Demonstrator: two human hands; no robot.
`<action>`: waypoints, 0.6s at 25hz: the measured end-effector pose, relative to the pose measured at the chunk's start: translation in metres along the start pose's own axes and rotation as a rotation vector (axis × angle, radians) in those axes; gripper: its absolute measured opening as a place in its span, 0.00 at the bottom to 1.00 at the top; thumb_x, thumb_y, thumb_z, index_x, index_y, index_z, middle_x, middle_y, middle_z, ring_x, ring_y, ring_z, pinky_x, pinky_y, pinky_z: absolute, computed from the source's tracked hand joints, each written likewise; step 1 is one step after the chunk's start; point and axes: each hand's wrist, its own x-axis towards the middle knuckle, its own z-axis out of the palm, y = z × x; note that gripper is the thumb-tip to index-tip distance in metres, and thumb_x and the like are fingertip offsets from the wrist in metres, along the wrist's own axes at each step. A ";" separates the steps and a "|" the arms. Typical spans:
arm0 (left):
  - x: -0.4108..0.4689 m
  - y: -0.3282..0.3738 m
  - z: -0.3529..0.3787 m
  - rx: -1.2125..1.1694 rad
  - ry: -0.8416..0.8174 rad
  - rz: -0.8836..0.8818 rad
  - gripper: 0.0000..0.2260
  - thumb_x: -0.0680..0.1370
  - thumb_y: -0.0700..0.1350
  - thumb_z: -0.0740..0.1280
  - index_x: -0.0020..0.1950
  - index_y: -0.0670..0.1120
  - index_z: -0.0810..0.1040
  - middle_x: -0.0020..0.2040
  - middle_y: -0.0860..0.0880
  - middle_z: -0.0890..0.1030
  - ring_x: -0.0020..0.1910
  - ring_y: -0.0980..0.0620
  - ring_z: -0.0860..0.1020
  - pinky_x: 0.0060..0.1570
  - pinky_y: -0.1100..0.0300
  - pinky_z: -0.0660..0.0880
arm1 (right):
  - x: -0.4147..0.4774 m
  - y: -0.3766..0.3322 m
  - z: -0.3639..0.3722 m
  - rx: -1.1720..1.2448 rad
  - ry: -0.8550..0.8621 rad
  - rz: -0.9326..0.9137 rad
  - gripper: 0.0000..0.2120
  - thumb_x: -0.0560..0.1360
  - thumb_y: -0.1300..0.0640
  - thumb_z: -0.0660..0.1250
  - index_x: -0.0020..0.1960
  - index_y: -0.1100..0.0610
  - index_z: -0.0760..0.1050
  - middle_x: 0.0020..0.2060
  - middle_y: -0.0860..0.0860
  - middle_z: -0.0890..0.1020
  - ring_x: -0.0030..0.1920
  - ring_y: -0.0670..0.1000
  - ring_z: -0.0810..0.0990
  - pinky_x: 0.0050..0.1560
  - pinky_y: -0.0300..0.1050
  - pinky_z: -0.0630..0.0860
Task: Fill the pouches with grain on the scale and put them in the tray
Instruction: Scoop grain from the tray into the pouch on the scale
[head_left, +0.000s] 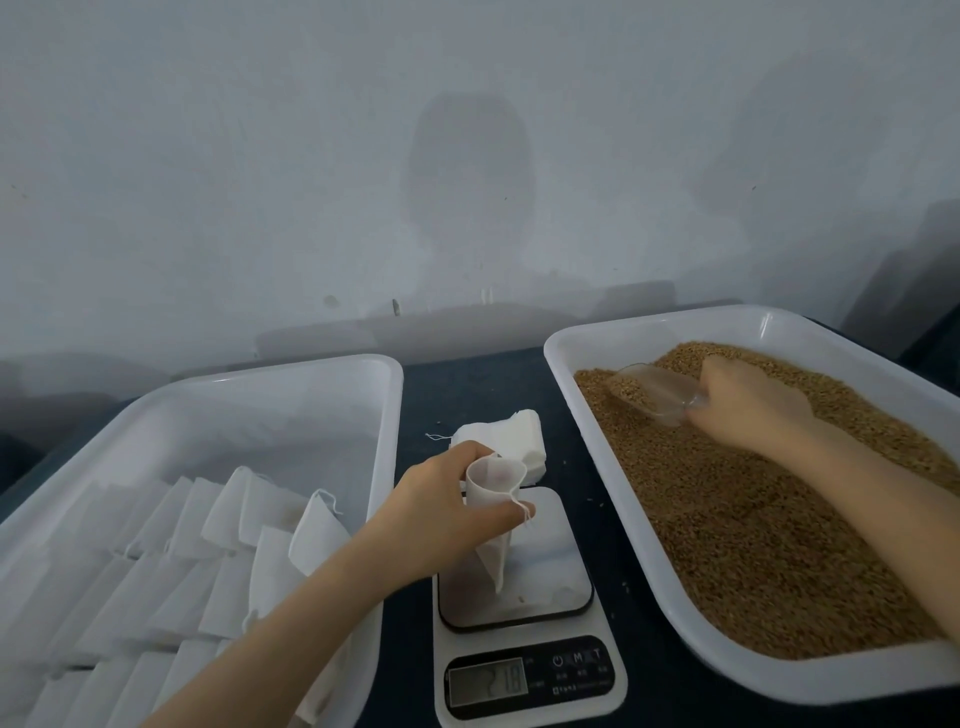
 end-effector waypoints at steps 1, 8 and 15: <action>0.000 0.000 0.000 0.002 0.000 -0.002 0.23 0.71 0.58 0.71 0.63 0.54 0.71 0.56 0.54 0.78 0.52 0.53 0.77 0.54 0.57 0.78 | 0.001 0.005 -0.002 0.026 -0.033 0.020 0.10 0.74 0.50 0.67 0.47 0.55 0.69 0.39 0.50 0.76 0.37 0.50 0.77 0.35 0.46 0.76; 0.001 -0.003 0.001 0.002 -0.001 0.000 0.22 0.70 0.60 0.71 0.61 0.56 0.71 0.54 0.55 0.78 0.50 0.54 0.78 0.52 0.59 0.77 | -0.005 0.018 -0.006 0.272 -0.113 0.058 0.12 0.71 0.50 0.72 0.42 0.55 0.72 0.36 0.51 0.78 0.34 0.49 0.76 0.29 0.41 0.66; 0.002 -0.005 0.001 0.008 0.001 0.001 0.23 0.70 0.61 0.71 0.61 0.57 0.71 0.54 0.56 0.78 0.50 0.55 0.77 0.50 0.60 0.77 | -0.011 0.010 -0.008 0.355 -0.135 0.006 0.11 0.71 0.51 0.73 0.42 0.56 0.74 0.37 0.51 0.80 0.33 0.49 0.77 0.28 0.39 0.68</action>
